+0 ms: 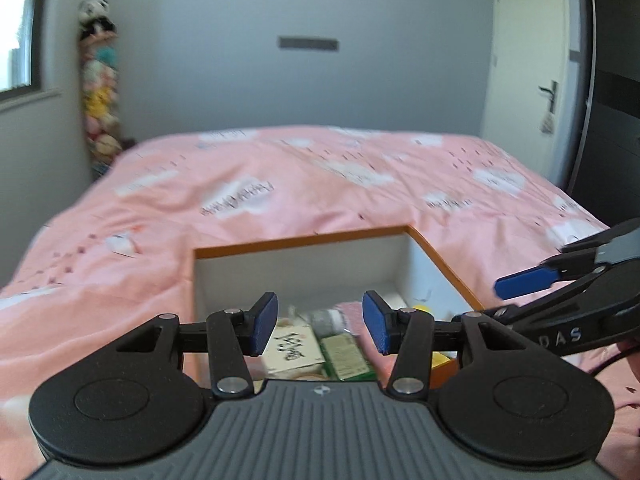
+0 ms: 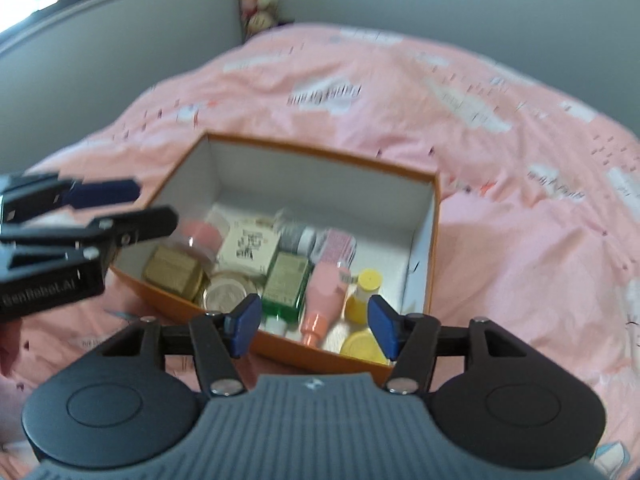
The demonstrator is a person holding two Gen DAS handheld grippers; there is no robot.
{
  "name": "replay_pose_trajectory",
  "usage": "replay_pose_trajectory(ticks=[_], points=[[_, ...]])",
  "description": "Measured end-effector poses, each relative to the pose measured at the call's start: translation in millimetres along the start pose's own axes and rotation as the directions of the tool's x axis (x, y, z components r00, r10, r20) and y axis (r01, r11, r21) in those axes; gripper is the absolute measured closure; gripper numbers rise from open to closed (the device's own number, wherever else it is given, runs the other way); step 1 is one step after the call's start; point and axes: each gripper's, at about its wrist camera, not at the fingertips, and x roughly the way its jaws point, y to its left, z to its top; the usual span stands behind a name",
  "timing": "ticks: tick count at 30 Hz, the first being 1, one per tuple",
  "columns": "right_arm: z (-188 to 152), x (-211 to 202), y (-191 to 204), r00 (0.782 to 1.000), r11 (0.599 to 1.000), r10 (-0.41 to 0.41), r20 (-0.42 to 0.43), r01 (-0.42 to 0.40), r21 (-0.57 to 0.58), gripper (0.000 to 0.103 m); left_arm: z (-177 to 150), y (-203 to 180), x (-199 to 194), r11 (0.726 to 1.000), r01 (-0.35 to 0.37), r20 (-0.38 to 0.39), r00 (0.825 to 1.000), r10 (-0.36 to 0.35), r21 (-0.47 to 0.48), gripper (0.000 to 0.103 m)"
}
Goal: Organize rigid objects
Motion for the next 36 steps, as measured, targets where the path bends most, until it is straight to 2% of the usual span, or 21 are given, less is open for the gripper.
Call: replay_pose_trajectory(ticks=[3,5,7,8,10,12,14,16,18,21,26,32,36], points=[[-9,-15,12,0.996,0.998,-0.045,0.072,0.042,0.042,0.042,-6,-4,-11,0.999,-0.038,0.032,0.999,0.038,0.022,0.047],[-15,-22,18,0.991,0.994,-0.078,0.106,0.070,0.078,0.036,-8,-6,-19,0.999,-0.046,0.042,0.998,0.045,0.027,0.047],[-24,-28,24,0.986,0.989,-0.114,0.126,0.100,0.109,0.034,-11,-5,-26,0.999,-0.044,0.048,0.998,0.044,0.003,0.046],[-29,-30,28,0.983,0.986,-0.128,0.132,0.112,0.126,0.034,-13,-5,-29,0.999,-0.042,0.049,0.998,0.043,-0.014,0.045],[-37,-34,33,0.979,0.981,-0.144,0.146,0.121,0.155,0.034,-19,-5,-35,0.998,-0.046,0.055,0.997,0.048,-0.032,0.036],[-45,-38,38,0.973,0.978,-0.164,0.165,0.138,0.158,0.033,-26,-6,-39,0.998,-0.058,0.066,0.996,0.059,-0.013,0.035],[-52,-41,43,0.962,0.972,-0.203,0.184,0.175,0.159,0.032,-32,-8,-41,0.996,-0.090,0.061,0.994,0.090,0.007,0.027],[-58,-42,45,0.958,0.968,-0.214,0.191,0.182,0.173,0.030,-37,-9,-41,0.996,-0.091,0.046,0.995,0.090,0.019,0.026],[-62,-40,45,0.961,0.966,-0.207,0.183,0.171,0.191,0.030,-39,-7,-38,0.998,-0.059,0.018,0.998,0.059,0.012,0.026],[-63,-32,46,0.968,0.965,-0.208,0.144,0.179,0.191,0.030,-43,-2,-35,0.997,-0.070,-0.008,0.998,0.069,-0.021,0.024],[-65,-27,42,0.973,0.964,-0.193,0.125,0.165,0.207,0.029,-48,9,-27,0.993,-0.079,-0.062,0.995,0.073,-0.089,0.022],[-70,-12,38,0.977,0.955,-0.204,0.061,0.184,0.233,0.029,-58,10,-16,0.990,-0.091,-0.140,0.987,0.075,-0.108,0.020],[-74,-9,34,0.980,0.948,-0.198,0.034,0.182,0.260,0.026,-62,8,-16,0.990,-0.079,-0.159,0.985,0.060,-0.115,0.018]])
